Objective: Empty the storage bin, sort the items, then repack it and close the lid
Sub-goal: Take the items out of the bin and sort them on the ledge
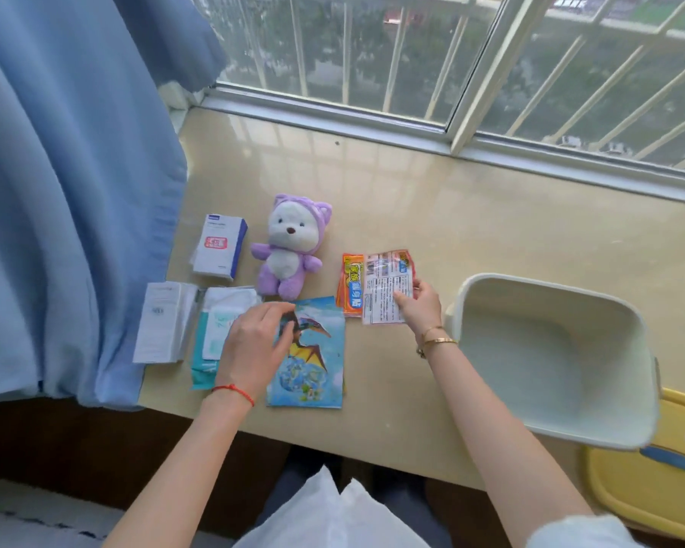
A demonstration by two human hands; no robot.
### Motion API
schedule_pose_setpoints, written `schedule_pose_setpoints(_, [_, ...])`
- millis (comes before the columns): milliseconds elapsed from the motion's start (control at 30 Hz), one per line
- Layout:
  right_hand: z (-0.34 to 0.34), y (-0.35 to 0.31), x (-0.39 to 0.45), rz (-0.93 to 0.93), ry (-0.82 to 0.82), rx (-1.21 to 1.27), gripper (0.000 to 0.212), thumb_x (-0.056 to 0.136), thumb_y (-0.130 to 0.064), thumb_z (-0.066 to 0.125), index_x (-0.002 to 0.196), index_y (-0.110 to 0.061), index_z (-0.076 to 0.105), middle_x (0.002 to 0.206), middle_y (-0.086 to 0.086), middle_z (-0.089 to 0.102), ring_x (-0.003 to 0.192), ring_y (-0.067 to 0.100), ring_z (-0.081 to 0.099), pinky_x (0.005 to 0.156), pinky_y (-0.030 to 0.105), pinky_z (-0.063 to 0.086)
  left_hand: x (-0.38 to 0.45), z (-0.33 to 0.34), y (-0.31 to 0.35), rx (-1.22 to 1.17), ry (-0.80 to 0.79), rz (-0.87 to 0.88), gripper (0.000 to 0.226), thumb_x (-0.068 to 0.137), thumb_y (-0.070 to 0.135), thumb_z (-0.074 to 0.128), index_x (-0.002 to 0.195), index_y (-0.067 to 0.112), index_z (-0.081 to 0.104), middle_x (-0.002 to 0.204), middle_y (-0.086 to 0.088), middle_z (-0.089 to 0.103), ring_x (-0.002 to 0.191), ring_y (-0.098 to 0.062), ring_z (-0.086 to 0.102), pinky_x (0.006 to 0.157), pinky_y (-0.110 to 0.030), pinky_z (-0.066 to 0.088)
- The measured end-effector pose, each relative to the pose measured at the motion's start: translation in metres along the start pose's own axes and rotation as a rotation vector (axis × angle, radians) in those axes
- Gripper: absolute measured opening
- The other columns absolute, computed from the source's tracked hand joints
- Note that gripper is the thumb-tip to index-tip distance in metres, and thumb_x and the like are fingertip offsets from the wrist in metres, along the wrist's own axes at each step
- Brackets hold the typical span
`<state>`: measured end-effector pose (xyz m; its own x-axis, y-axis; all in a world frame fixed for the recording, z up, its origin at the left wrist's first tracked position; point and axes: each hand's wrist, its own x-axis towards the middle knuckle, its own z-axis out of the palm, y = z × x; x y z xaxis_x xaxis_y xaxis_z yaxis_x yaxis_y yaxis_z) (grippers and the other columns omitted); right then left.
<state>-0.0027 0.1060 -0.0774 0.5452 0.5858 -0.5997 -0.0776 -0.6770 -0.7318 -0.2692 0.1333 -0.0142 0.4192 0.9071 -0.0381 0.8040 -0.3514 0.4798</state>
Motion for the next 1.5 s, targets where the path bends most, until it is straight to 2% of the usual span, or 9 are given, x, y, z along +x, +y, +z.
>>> schedule_pose_setpoints(267, [0.057,0.029,0.069,0.061,0.068,-0.125,0.03,0.078,-0.013,0.064,0.108,-0.014,0.057,0.109,0.011,0.068,0.099,0.028,0.066,0.09,0.048,0.052,0.008,0.016,-0.046,-0.005,0.001,-0.008,0.024,0.085,0.016,0.063,0.11,0.015,0.065,0.102,-0.003,0.067,0.097,-0.021,0.062,0.085,-0.037,0.051])
schedule_pose_setpoints(533, [0.073,0.039,0.075,0.021,0.104,-0.273,0.037,0.086,-0.016,0.062,0.12,-0.007,0.052,0.116,0.011,0.065,0.107,0.027,0.061,0.096,0.038,0.047,0.006,0.054,-0.051,-0.02,-0.047,-0.05,0.027,0.086,0.016,0.062,0.112,0.017,0.063,0.106,0.001,0.066,0.098,-0.017,0.061,0.087,-0.03,0.047])
schedule_pose_setpoints(700, [0.071,0.05,0.073,-0.131,0.231,-0.505,0.063,0.08,-0.035,0.07,0.129,-0.003,0.047,0.127,0.016,0.048,0.117,0.032,0.045,0.1,0.032,0.029,-0.001,0.074,-0.046,-0.059,-0.028,-0.125,0.031,0.085,0.014,0.063,0.117,0.014,0.06,0.111,-0.002,0.064,0.104,-0.018,0.06,0.089,-0.034,0.051])
schedule_pose_setpoints(800, [0.075,0.054,0.07,-0.052,0.274,-0.54,0.087,0.074,-0.049,0.073,0.135,0.002,0.036,0.133,0.019,0.043,0.123,0.034,0.039,0.103,0.036,0.027,-0.011,0.094,-0.048,-0.051,-0.11,-0.222,0.042,0.087,0.017,0.062,0.127,0.013,0.052,0.123,-0.004,0.058,0.115,-0.019,0.053,0.097,-0.033,0.045])
schedule_pose_setpoints(867, [0.08,0.056,0.07,-0.015,0.291,-0.552,0.093,0.069,-0.053,0.075,0.134,0.002,0.036,0.132,0.019,0.043,0.121,0.034,0.039,0.102,0.038,0.03,-0.02,0.109,-0.051,-0.042,-0.168,-0.303,0.05,0.088,0.022,0.06,0.135,0.012,0.044,0.133,-0.005,0.051,0.124,-0.019,0.047,0.102,-0.032,0.04])
schedule_pose_setpoints(1000, [0.088,0.057,0.073,0.015,0.326,-0.615,0.089,0.063,-0.052,0.079,0.125,-0.001,0.041,0.128,0.017,0.044,0.117,0.033,0.042,0.095,0.04,0.04,-0.033,0.135,-0.054,0.029,-0.231,-0.46,0.068,0.089,0.03,0.06,0.144,0.007,0.028,0.148,-0.011,0.034,0.137,-0.025,0.032,0.112,-0.036,0.03])
schedule_pose_setpoints(1133, [0.088,0.055,0.081,0.054,0.307,-0.604,0.087,0.06,-0.045,0.083,0.122,0.0,0.04,0.129,0.018,0.046,0.12,0.034,0.042,0.097,0.038,0.036,-0.037,0.15,-0.051,0.055,-0.222,-0.621,0.081,0.086,0.036,0.062,0.148,0.007,0.018,0.153,-0.014,0.023,0.14,-0.029,0.025,0.112,-0.043,0.03])
schedule_pose_setpoints(1367, [0.088,0.051,0.089,0.079,0.214,-0.626,0.086,0.064,-0.044,0.081,0.123,0.002,0.039,0.131,0.021,0.044,0.124,0.035,0.039,0.102,0.037,0.03,-0.022,0.161,-0.037,0.005,-0.146,-0.813,0.095,0.076,0.032,0.075,0.147,0.009,0.016,0.15,-0.014,0.026,0.135,-0.031,0.03,0.105,-0.044,0.036])
schedule_pose_setpoints(1500, [0.089,0.047,0.085,0.004,0.199,-0.528,0.071,0.068,-0.027,0.082,0.118,0.0,0.038,0.125,0.019,0.048,0.117,0.034,0.046,0.094,0.035,0.038,-0.013,0.165,-0.034,0.055,-0.111,-0.894,0.095,0.068,0.031,0.082,0.14,0.011,0.025,0.142,-0.016,0.033,0.123,-0.033,0.038,0.098,-0.044,0.039])
